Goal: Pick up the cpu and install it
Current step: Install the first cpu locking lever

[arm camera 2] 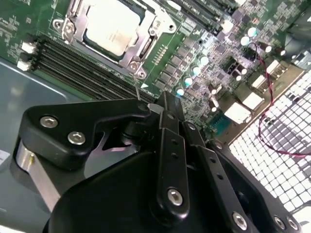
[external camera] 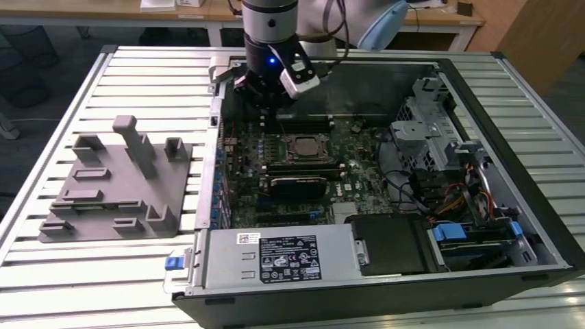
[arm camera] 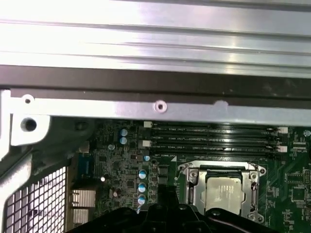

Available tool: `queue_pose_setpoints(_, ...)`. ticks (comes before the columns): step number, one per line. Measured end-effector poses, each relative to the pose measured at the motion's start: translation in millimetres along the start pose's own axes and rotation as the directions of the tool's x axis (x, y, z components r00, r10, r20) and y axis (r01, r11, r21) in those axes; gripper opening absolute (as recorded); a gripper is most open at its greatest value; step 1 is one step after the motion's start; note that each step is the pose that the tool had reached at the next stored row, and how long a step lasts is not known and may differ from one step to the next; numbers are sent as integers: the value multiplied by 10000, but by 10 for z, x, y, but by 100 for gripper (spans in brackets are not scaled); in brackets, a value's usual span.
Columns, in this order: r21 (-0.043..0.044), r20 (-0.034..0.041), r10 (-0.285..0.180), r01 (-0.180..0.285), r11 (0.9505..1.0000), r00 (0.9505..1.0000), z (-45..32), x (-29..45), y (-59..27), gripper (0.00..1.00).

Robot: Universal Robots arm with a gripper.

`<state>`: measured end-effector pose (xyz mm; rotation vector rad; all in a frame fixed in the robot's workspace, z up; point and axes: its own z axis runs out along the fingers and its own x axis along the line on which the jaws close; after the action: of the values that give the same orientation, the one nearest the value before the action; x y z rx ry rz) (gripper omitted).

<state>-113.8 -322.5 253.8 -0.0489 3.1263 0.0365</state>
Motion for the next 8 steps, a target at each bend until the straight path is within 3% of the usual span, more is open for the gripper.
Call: queue_pose_setpoints(8,-19,2,0,0,10000,10000,15,11,89,11)
